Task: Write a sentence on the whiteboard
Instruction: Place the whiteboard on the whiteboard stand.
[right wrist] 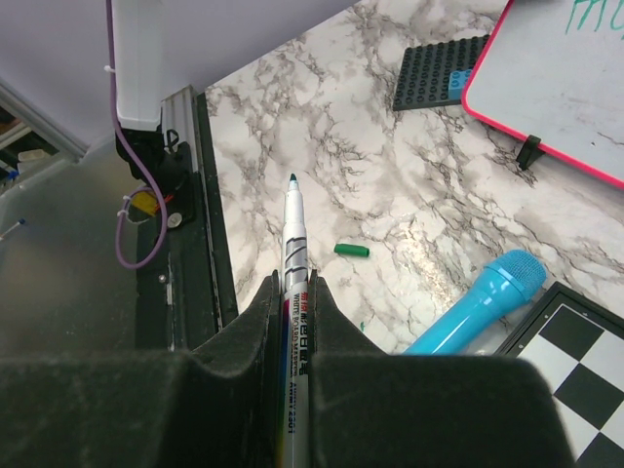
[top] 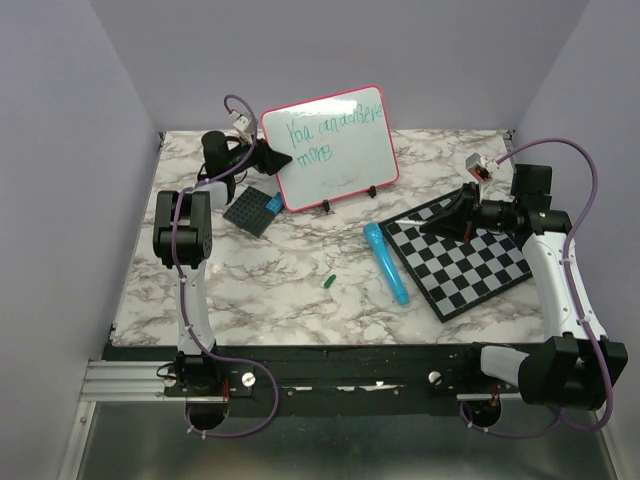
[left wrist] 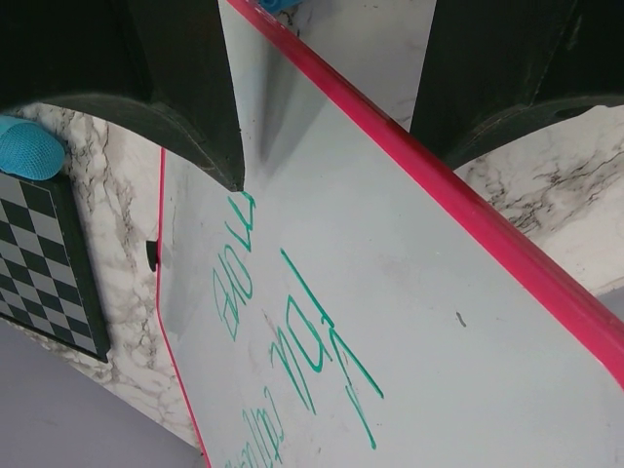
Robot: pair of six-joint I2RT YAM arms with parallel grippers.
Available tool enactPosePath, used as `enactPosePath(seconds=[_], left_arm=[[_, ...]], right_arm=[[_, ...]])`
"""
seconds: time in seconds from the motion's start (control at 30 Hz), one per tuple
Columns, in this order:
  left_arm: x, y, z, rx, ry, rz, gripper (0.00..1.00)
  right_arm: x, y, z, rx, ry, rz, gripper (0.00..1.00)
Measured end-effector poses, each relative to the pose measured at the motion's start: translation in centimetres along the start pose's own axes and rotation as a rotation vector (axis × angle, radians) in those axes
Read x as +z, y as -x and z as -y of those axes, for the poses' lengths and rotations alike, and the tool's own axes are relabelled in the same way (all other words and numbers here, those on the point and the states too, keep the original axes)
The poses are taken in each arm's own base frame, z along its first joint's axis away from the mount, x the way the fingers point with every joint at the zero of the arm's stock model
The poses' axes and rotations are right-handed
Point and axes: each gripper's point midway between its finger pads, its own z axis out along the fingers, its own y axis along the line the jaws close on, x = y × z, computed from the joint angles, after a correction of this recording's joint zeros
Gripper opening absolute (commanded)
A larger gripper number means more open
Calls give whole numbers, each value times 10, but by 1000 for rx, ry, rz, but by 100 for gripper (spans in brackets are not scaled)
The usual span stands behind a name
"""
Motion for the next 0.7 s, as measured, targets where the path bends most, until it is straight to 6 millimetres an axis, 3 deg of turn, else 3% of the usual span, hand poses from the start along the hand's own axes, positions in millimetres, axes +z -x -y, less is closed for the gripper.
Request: enactPosePath(seconds=[0.17, 0.3, 0.53, 0.7], left_arm=[[-1, 0, 1, -4, -3, 8, 83], [-1, 0, 3, -10, -6, 14, 99], [-8, 1, 11, -25, -3, 20, 99], [-36, 10, 11, -42, 34, 70, 99]], right_arm=[[0, 0, 0, -1, 0, 0, 1], [0, 0, 0, 0, 0, 0, 1], [0, 0, 0, -1, 0, 0, 1], [0, 0, 0, -8, -1, 0, 1]])
